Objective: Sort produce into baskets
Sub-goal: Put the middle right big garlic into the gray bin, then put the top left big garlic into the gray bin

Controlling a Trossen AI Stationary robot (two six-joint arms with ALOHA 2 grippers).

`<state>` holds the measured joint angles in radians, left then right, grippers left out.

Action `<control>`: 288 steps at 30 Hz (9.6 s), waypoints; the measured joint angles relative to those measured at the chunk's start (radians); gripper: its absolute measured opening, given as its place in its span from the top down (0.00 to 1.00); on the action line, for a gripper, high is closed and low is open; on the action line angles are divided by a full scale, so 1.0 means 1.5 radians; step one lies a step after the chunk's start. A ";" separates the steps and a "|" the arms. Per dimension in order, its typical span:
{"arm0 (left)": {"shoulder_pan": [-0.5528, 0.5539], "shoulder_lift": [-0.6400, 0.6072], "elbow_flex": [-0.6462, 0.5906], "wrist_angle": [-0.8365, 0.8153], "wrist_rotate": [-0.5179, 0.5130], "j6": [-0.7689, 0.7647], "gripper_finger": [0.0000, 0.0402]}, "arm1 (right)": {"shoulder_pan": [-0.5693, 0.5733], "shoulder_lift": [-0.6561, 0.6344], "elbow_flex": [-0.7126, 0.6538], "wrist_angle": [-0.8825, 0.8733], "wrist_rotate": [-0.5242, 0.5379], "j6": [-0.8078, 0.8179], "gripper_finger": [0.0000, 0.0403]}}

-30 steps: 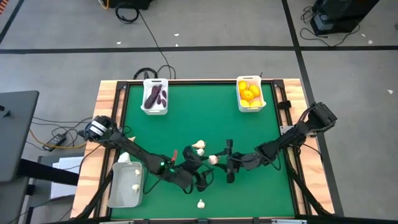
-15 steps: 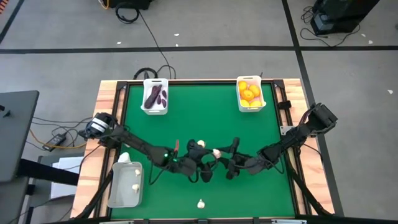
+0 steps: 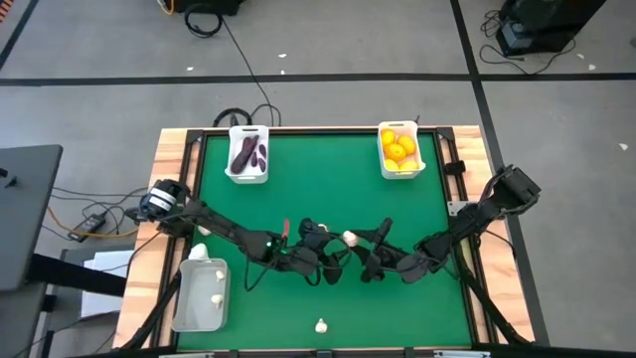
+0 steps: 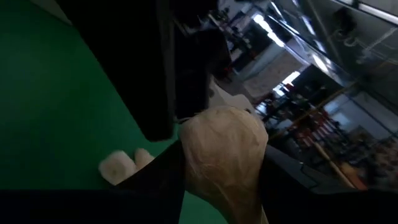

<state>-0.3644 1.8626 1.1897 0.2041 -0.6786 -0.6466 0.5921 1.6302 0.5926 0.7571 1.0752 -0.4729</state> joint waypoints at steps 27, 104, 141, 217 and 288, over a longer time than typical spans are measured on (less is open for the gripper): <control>0.028 -0.002 0.011 0.041 0.085 0.085 0.59 | 0.006 0.000 -0.002 0.035 -0.063 -0.005 0.55; -0.136 -0.291 -0.045 -1.184 0.374 -0.497 0.33 | -0.221 0.089 0.061 -0.063 -0.509 0.433 0.56; 0.324 -0.183 -0.256 -1.124 0.448 0.085 0.33 | -0.279 0.089 0.063 -0.029 -0.622 0.377 0.56; 0.116 -0.071 -0.214 -1.129 0.686 0.049 0.56 | -0.301 0.089 0.064 -0.097 -0.685 0.332 0.56; 0.036 -0.191 -0.204 -0.723 0.585 -0.219 0.08 | -0.298 0.088 0.063 -0.128 -0.684 0.350 0.56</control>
<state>-0.3099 1.5768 0.8842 -0.8810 0.1989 -0.9748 0.1444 1.7626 0.6872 0.5655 0.0486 0.0526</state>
